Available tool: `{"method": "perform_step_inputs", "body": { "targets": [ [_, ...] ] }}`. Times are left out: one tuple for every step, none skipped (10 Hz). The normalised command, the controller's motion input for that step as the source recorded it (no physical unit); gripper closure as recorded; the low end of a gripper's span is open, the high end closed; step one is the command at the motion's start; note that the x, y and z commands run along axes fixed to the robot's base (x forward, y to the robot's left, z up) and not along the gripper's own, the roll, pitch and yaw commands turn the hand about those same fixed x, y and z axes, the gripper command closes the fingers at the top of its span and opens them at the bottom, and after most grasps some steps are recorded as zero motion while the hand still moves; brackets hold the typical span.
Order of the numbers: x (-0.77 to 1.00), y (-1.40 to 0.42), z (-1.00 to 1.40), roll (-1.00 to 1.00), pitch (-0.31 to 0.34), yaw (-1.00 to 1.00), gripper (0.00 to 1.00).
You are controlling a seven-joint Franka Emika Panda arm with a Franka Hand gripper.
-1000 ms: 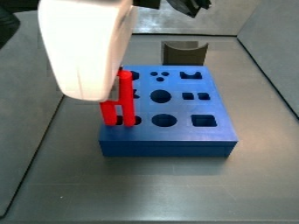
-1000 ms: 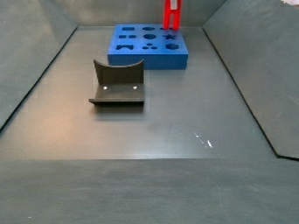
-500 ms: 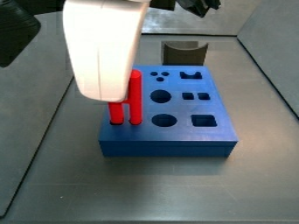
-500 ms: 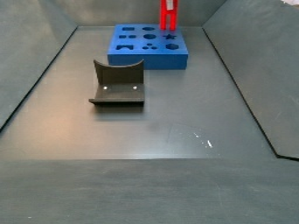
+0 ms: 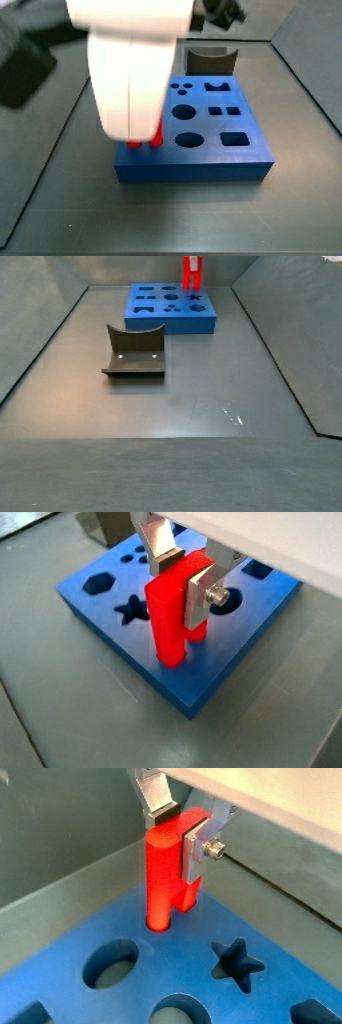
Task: Insert the square-circle object.
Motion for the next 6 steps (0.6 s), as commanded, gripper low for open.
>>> {"method": "perform_step_inputs", "body": {
  "targets": [
    [0.03,-0.16,-1.00,0.11,0.000,0.30,1.00],
    [0.05,-0.20,-1.00,0.04,0.000,0.27,1.00],
    [0.06,-0.11,-1.00,0.00,0.000,0.17,1.00],
    [0.00,0.00,-1.00,0.00,0.000,0.02,1.00],
    [-0.01,0.02,-1.00,-0.03,0.000,0.00,1.00],
    [-0.28,0.05,-0.55,-0.18,0.000,0.02,1.00]
  ]
}}
